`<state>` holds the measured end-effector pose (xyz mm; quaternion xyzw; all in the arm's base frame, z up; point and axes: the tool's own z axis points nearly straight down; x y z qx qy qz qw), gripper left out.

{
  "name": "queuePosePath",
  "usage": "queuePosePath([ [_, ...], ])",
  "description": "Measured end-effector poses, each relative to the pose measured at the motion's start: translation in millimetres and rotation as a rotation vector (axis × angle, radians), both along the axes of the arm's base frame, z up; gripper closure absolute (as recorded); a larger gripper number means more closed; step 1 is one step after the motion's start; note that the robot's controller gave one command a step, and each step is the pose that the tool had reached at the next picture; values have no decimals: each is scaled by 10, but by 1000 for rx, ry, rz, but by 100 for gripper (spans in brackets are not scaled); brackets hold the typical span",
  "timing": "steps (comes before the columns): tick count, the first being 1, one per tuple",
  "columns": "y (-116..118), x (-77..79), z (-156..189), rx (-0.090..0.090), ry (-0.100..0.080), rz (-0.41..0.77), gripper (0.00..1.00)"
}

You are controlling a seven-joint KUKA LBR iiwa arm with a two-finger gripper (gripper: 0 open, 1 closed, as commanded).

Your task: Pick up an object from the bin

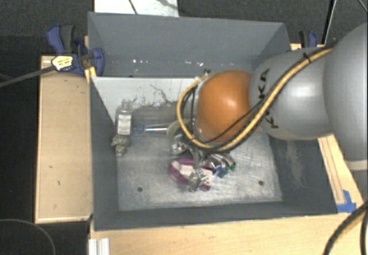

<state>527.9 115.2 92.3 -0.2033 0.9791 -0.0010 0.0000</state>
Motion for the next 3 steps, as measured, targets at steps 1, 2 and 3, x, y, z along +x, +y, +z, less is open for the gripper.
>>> queuePosePath([
  [1,34,-7,2,4,2,-5,100],
  [2,-181,328,-183,9,7,253,100],
  [3,-270,208,1517,3,-8,232,100],
])
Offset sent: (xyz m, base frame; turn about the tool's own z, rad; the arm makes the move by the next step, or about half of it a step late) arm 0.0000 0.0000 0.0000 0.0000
